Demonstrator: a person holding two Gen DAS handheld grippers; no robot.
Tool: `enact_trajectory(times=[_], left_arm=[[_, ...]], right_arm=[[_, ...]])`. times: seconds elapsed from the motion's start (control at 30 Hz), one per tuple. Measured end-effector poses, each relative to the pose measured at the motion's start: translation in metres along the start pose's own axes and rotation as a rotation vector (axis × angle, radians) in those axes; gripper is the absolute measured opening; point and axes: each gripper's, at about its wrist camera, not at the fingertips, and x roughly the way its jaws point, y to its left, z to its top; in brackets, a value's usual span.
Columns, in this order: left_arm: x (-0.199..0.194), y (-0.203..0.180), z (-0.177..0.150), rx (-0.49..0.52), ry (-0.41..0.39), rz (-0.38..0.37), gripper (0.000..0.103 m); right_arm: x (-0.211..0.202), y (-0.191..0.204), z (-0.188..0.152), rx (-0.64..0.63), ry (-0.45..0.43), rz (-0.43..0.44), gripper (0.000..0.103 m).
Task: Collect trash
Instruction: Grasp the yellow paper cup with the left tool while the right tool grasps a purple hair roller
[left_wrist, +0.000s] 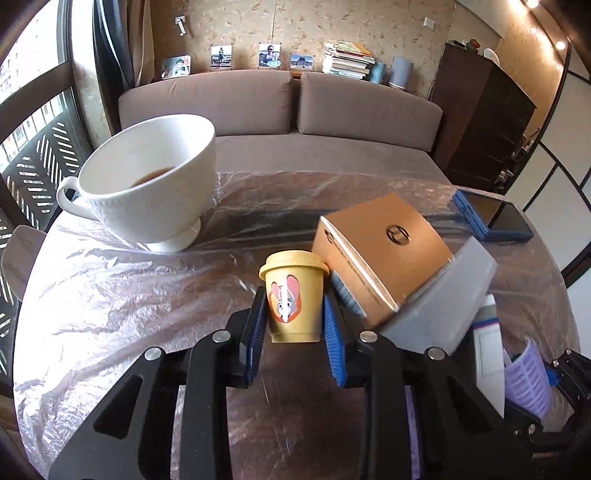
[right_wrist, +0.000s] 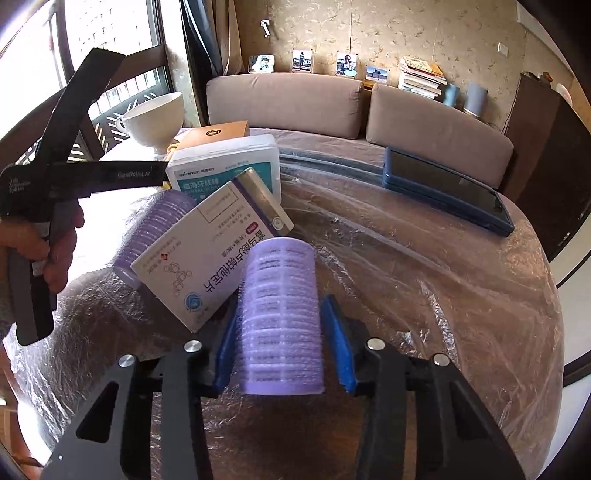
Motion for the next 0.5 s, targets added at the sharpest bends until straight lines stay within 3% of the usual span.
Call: enact_trajectory(times=[0.1,0.5], left_arm=[[-0.006,-0.003,-0.006,0.000,0.005,-0.049,0.031],[-0.040,-0.012,-0.031,-0.017,0.008,-0.077,0.031]], right_arm=[[-0.003,0.000,-0.002,0.014,-0.001,0.006,0.040],[-0.021,0.004,-0.010,0.044,-0.017,0.001,0.040]])
